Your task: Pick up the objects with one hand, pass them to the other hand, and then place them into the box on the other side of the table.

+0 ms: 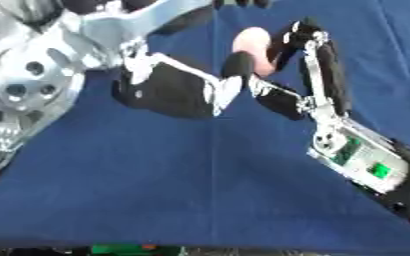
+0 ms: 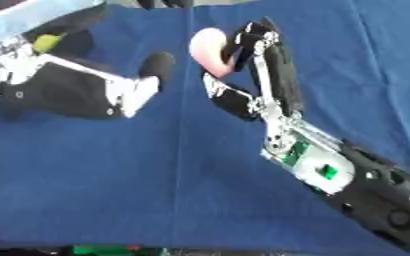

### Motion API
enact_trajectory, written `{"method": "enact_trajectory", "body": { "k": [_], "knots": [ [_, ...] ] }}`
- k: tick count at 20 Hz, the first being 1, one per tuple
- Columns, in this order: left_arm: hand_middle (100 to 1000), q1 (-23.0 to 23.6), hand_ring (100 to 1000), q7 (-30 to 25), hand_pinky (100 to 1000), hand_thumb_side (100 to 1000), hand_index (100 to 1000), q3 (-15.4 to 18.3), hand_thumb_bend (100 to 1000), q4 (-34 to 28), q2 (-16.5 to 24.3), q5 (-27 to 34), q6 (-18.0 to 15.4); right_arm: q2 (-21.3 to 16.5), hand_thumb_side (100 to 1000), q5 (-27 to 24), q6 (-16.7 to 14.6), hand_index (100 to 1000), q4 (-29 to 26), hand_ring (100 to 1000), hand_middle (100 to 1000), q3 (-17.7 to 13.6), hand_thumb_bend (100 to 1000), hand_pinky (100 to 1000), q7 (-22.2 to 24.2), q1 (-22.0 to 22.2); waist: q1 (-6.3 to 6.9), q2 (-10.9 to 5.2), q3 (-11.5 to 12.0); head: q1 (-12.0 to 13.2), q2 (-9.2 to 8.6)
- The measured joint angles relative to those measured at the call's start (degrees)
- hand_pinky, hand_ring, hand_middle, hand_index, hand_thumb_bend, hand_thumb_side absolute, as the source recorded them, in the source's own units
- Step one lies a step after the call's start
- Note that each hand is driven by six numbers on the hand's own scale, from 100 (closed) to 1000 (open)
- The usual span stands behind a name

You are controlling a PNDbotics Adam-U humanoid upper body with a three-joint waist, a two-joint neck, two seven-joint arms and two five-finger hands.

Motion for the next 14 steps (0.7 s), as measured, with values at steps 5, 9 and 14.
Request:
{"method": "enact_trajectory", "body": {
  "k": [5,9,14],
  "knots": [
    [770,0.7,777,0.0,841,348,876,-0.8,100,3.4,-1.2,-1.7,-0.4,0.5,100,0.5,-0.2,406,0.0,363,518,0.7,317,1000,-0.2,0.0,-0.12,0.41,-0.3,0.4,-0.05],
    [780,0.9,789,0.2,847,356,881,-1.4,100,5.9,-1.9,-3.2,-1.0,0.9,100,0.7,-0.4,405,0.0,362,518,1.0,319,1000,-0.4,-0.1,-0.16,0.65,-0.4,0.7,-0.09],
    [802,1.4,819,0.4,869,413,897,-1.8,100,8.7,-2.5,-6.1,-1.8,1.1,100,1.0,-0.6,405,0.0,362,517,1.6,323,1000,-0.6,-0.1,-0.24,0.72,-0.8,1.0,-0.10]
  ]
}}
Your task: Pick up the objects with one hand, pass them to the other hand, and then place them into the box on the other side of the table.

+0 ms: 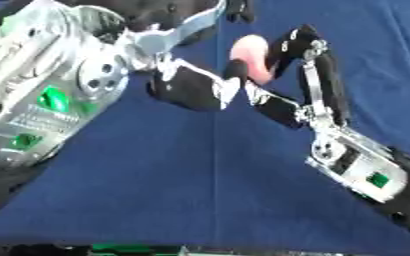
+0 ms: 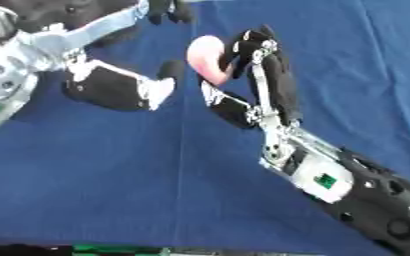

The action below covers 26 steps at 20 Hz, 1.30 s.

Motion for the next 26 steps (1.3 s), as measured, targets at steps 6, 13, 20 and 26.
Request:
{"method": "enact_trajectory", "body": {
  "k": [6,13,20,26],
  "knots": [
    [796,0.5,825,-0.3,879,606,898,-0.3,100,3.5,-1.1,-3.7,-0.8,0.1,100,0.7,-0.3,405,0.0,362,516,0.4,325,1000,-0.3,-0.1,-0.01,0.09,-0.3,0.4,-0.03],
    [769,0.9,816,0.8,883,985,868,-0.3,100,6.8,-2.5,-3.7,0.1,0.2,100,1.4,-0.4,404,0.0,362,516,1.0,329,1000,-0.4,-0.3,0.02,0.20,-0.5,0.4,-0.18],
    [753,1.0,808,1.9,885,1000,846,-0.3,100,8.2,-3.0,-1.8,1.2,0.5,100,1.6,-0.5,404,0.0,362,516,1.2,333,1000,-0.5,-0.5,0.08,0.27,-0.8,0.4,-0.19],
    [754,1.1,813,2.0,897,1000,844,-0.3,100,9.7,-3.6,-1.5,1.4,0.5,100,2.0,-0.5,404,0.0,365,523,1.5,295,1000,-0.5,-0.8,0.10,0.44,-1.0,0.4,-0.19]
  ]
}}
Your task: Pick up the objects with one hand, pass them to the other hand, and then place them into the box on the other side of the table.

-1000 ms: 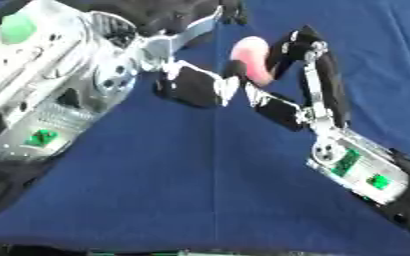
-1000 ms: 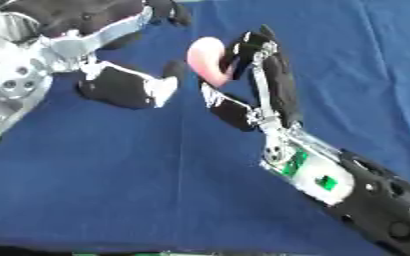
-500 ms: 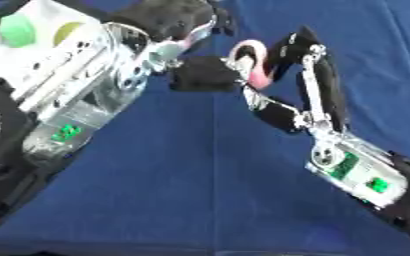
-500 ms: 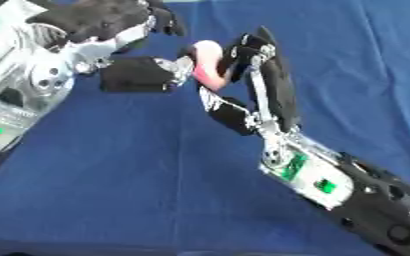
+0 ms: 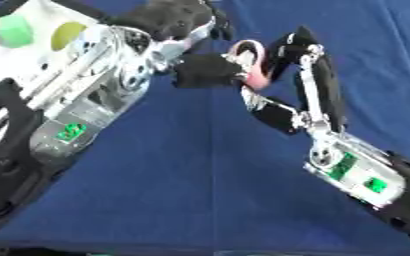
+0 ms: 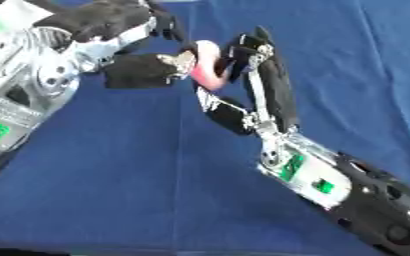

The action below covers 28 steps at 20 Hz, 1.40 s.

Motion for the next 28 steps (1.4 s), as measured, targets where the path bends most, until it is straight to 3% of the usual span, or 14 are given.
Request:
{"method": "enact_trajectory", "body": {
  "k": [5,10,14,20,28],
  "knots": [
    [758,0.3,818,-1.0,906,996,853,-0.1,140,0.7,-0.4,-0.1,-1.0,0.0,100,0.1,0.0,403,0.0,369,525,0.3,275,1000,0.0,0.0,0.00,0.10,0.0,0.0,0.00],
    [766,0.3,827,-1.8,914,930,864,-0.4,192,1.3,-0.9,-1.3,-2.1,0.0,100,0.2,0.0,404,0.0,370,526,0.4,267,1000,0.0,-0.3,0.01,0.12,-0.1,0.0,0.01],
    [763,0.3,826,-2.3,917,1000,866,-0.4,187,2.0,-1.2,-2.0,-3.1,0.0,100,0.5,0.0,402,0.0,369,526,0.6,263,1000,0.0,-0.3,0.04,0.14,0.0,0.0,0.02],
    [764,0.3,828,-2.7,916,1000,877,-0.4,231,2.3,-1.4,-2.3,-3.9,0.0,100,0.5,-0.1,401,0.0,369,526,0.8,257,1000,-0.1,-0.3,0.04,0.17,0.0,0.0,0.02],
    [770,0.3,834,-1.5,912,862,877,-0.7,323,3.2,-2.2,-6.2,-4.9,0.0,100,1.0,-0.2,403,0.0,370,527,1.2,250,1000,-0.2,-0.5,0.08,0.21,-0.2,0.1,0.02]
  ]
}}
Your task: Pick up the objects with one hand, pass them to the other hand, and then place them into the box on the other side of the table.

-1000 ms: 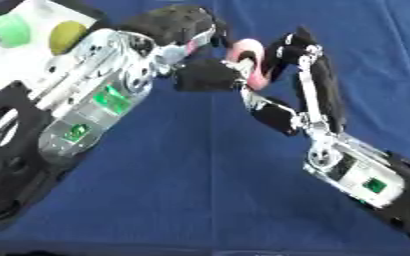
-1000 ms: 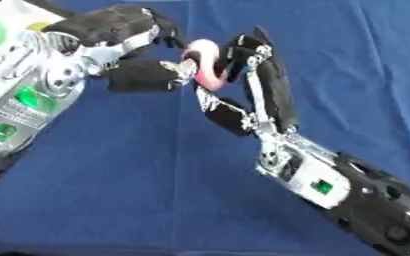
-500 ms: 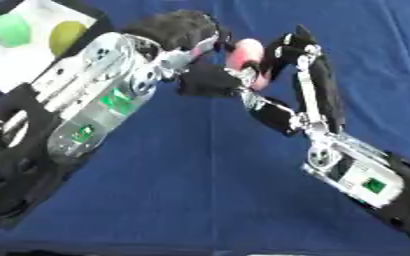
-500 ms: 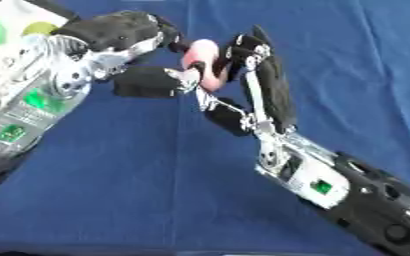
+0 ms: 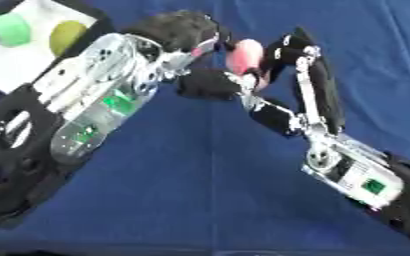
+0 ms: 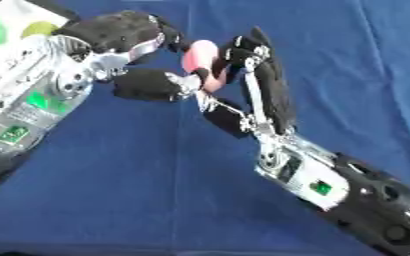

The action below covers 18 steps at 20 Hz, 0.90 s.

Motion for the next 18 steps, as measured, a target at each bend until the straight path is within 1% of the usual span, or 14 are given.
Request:
{"method": "enact_trajectory", "body": {
  "k": [4,6,12,13,18],
  "knots": [
    [769,0.0,834,1.1,907,821,875,0.0,364,1.3,-0.6,-2.8,-0.9,0.0,100,0.6,0.1,402,0.1,370,526,0.2,249,1000,0.1,-0.1,0.11,0.04,-0.2,0.1,0.00],
    [766,0.1,831,1.5,904,802,869,0.0,361,1.9,-0.8,-3.9,-1.3,0.0,100,0.8,0.1,402,0.1,371,527,0.4,248,1000,0.1,-0.3,0.11,0.07,-0.3,0.2,0.00],
    [750,0.4,817,2.9,891,734,854,0.0,318,3.0,-1.6,-5.4,-2.0,0.0,100,1.1,0.1,402,0.3,370,527,0.7,246,1000,0.1,-0.5,0.11,0.17,-0.5,0.1,0.00],
    [741,0.4,810,3.2,885,716,845,0.0,294,3.0,-1.8,-5.4,-2.0,0.0,100,1.1,0.1,402,0.4,370,527,0.8,246,1000,0.1,-0.5,0.11,0.19,-0.5,0.1,0.00],
    [729,0.6,803,4.8,880,724,836,0.0,258,3.7,-2.3,-5.4,-1.6,0.0,100,1.5,0.1,401,0.6,370,527,1.2,245,1000,0.1,-0.5,0.11,0.30,-0.8,0.2,0.00]
  ]
}}
